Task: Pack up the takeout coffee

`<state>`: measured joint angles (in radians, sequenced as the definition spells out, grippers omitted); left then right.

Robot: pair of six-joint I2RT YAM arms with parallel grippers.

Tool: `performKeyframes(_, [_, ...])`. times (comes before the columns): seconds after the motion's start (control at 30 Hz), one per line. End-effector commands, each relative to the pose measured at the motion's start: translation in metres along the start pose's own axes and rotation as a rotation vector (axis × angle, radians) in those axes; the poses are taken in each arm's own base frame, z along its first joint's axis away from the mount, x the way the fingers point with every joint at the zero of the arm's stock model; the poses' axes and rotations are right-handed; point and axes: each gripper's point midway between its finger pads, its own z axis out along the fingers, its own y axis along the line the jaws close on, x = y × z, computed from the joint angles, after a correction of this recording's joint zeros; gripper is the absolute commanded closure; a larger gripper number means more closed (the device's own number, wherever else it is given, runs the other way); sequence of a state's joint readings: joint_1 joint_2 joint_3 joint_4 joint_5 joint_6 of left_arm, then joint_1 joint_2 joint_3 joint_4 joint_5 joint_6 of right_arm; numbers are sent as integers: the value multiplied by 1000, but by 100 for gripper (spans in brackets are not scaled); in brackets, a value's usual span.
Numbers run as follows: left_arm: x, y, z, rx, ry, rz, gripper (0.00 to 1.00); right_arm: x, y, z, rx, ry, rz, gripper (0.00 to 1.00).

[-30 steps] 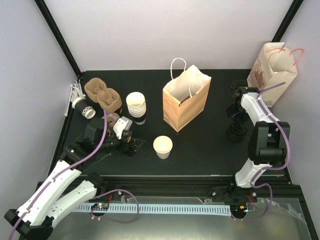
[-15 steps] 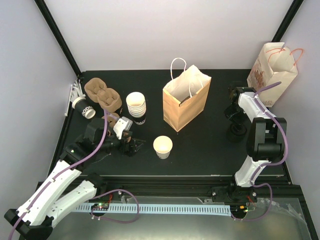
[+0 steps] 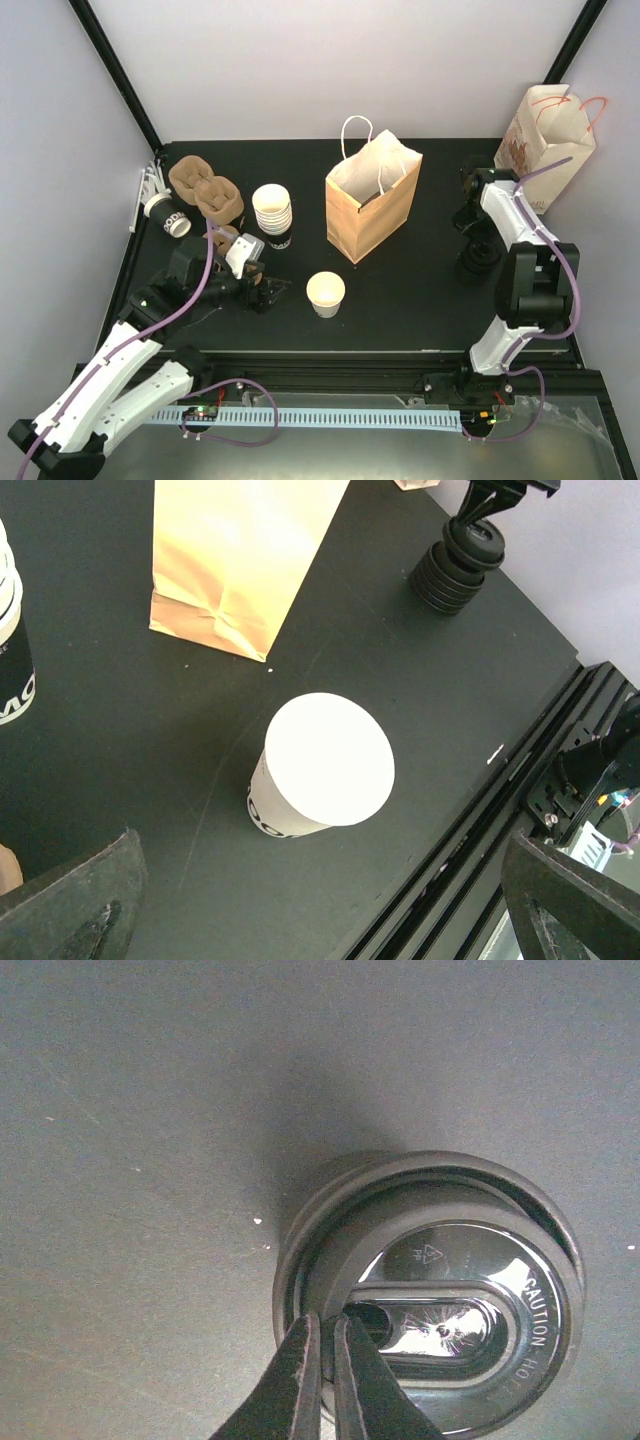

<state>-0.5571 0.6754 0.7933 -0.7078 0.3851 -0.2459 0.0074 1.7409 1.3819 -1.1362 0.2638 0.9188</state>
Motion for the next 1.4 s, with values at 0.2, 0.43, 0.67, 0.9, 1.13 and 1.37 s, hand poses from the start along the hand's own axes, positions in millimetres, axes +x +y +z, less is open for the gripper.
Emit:
performKeyframes(0.2, [-6, -4, -2, 13, -31, 29, 1, -22, -10, -68, -63, -127, 6, 98])
performKeyframes(0.43, [-5, -3, -1, 11, -28, 27, 1, -17, 1, -97, -110, -165, -120, 98])
performKeyframes(0.67, [-5, -2, 1, 8, -25, 22, 1, 17, 16, -139, -245, -219, -340, 97])
performKeyframes(0.9, [-4, 1, 3, -2, -22, 11, 1, 77, 27, -156, -402, -177, -582, 96])
performKeyframes(1.13, [0, 14, 10, -64, 12, -121, 1, 175, 48, -178, -613, -159, -862, 95])
performKeyframes(1.37, [12, 16, 33, -20, 65, -292, 1, 296, 74, -199, -817, -110, -1215, 93])
